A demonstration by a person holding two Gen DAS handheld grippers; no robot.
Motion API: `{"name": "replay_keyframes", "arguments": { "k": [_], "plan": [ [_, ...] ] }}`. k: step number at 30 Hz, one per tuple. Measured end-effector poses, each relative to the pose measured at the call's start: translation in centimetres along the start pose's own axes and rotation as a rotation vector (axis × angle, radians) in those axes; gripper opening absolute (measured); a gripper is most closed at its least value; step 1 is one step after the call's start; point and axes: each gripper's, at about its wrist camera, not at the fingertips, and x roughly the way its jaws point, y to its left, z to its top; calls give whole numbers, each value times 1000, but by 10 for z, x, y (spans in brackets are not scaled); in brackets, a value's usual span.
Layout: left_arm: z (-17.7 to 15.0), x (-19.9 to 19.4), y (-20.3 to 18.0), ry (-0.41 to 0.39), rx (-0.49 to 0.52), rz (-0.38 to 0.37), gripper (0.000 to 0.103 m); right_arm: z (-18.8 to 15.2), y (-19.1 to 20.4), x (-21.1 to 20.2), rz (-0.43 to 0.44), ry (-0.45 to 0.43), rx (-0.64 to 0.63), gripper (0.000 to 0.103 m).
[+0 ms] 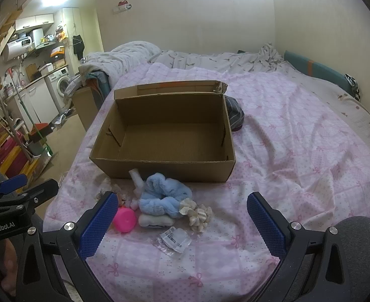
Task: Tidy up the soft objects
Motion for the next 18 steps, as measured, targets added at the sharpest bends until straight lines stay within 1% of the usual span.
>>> {"name": "replay_keyframes", "arguments": {
  "k": [18],
  "plan": [
    [0, 0, 0, 2, 2, 3, 102, 1, 0, -2, 1, -1, 0, 103]
  ]
}}
